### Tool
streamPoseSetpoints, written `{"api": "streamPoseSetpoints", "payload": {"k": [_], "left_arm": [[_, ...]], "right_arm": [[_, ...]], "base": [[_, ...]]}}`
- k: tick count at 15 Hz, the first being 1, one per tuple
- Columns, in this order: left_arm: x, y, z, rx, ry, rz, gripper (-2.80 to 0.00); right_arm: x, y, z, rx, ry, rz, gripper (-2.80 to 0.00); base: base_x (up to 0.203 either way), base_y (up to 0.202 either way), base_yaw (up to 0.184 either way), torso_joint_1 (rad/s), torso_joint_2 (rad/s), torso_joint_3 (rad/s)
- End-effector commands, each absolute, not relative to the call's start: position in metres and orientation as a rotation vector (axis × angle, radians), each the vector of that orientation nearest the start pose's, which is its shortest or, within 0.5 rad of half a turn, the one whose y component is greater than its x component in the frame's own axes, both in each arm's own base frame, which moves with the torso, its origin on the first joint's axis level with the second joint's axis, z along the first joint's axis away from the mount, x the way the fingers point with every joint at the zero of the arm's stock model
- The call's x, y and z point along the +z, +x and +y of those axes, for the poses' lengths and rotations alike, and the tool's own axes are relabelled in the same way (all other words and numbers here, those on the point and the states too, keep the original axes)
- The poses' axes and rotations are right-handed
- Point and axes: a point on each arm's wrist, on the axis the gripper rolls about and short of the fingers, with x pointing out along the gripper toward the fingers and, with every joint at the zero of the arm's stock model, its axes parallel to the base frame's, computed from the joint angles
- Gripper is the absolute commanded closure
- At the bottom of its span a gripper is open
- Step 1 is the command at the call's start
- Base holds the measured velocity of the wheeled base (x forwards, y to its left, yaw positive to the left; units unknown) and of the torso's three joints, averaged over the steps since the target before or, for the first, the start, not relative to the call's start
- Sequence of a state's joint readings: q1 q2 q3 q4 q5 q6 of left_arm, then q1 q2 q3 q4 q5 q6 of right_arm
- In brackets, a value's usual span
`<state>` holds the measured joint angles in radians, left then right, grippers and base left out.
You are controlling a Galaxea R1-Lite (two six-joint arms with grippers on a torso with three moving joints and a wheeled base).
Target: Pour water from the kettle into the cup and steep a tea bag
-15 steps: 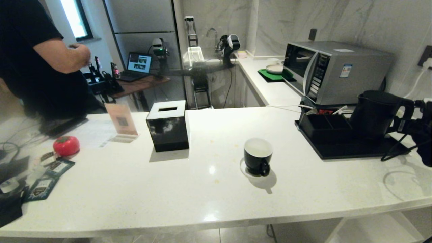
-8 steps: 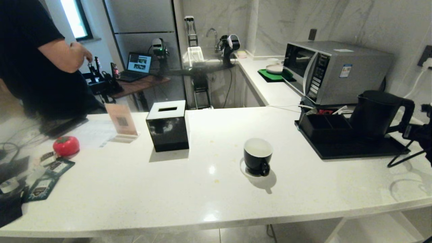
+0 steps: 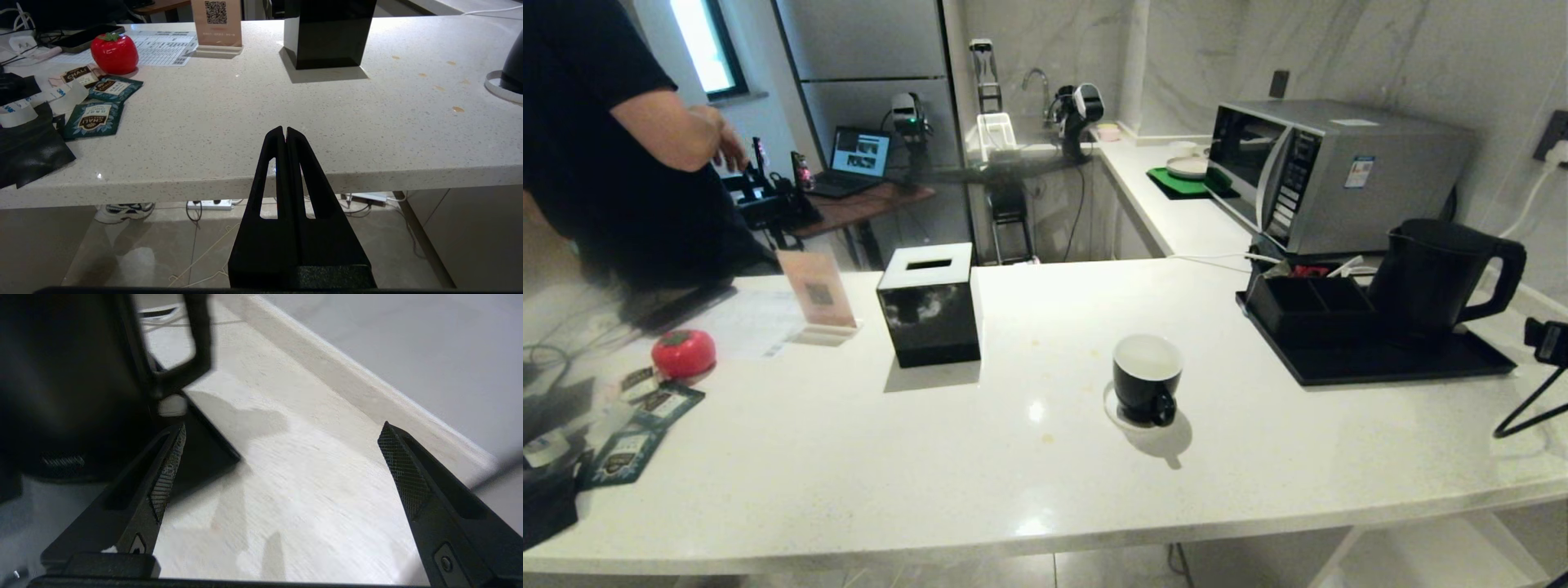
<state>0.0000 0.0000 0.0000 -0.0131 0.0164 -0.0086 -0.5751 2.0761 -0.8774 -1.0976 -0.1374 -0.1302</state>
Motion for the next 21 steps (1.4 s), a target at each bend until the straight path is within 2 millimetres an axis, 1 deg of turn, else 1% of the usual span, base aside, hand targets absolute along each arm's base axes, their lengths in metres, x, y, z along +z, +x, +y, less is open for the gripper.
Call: {"api": "streamPoseSetpoints", "payload": {"k": [1,2,3,5,8,11,15,19,21], "left_arm": [[0.077,-0.023,0.000,0.017,-0.009,-0.012,0.00],[0.077,-0.023,0.000,0.017,-0.009,-0.012,0.00],[0.077,-0.023,0.000,0.017,-0.009,-0.012,0.00],[0.077,-0.023,0.000,0.017,-0.009,-0.012,0.00],[0.077,-0.023,0.000,0.017,-0.009,-0.012,0.00],[0.077,-0.023,0.000,0.017,-0.009,-0.012,0.00],[0.077,-0.023,0.000,0.017,-0.009,-0.012,0.00],[0.077,-0.023,0.000,0.017,-0.009,-0.012,0.00],[0.077,-0.023,0.000,0.017,-0.009,-0.012,0.00]], "right_arm": [[0.130,0.298,-0.203,-0.720,-0.107,0.120,-2.80],[0.132,0.289,-0.199,-0.725,-0.106,0.117,-2.80],[0.134,0.280,-0.194,-0.728,-0.105,0.121,0.00],[0.139,0.261,-0.186,-0.737,-0.103,0.124,0.00],[0.152,0.240,-0.174,-0.744,-0.101,0.115,0.00],[0.158,0.214,-0.155,-0.740,-0.091,0.150,0.00],[0.159,0.165,-0.117,-0.609,-0.078,0.171,0.00],[0.148,0.116,-0.075,-0.474,-0.064,0.201,0.00],[0.141,0.095,-0.054,-0.408,-0.064,0.205,0.00]], "base": [[0.000,0.000,0.000,0.000,0.00,0.000],[0.000,0.000,0.000,0.000,0.00,0.000],[0.000,0.000,0.000,0.000,0.00,0.000],[0.000,0.000,0.000,0.000,0.00,0.000],[0.000,0.000,0.000,0.000,0.00,0.000],[0.000,0.000,0.000,0.000,0.00,0.000],[0.000,0.000,0.000,0.000,0.00,0.000],[0.000,0.000,0.000,0.000,0.00,0.000],[0.000,0.000,0.000,0.000,0.00,0.000]]}}
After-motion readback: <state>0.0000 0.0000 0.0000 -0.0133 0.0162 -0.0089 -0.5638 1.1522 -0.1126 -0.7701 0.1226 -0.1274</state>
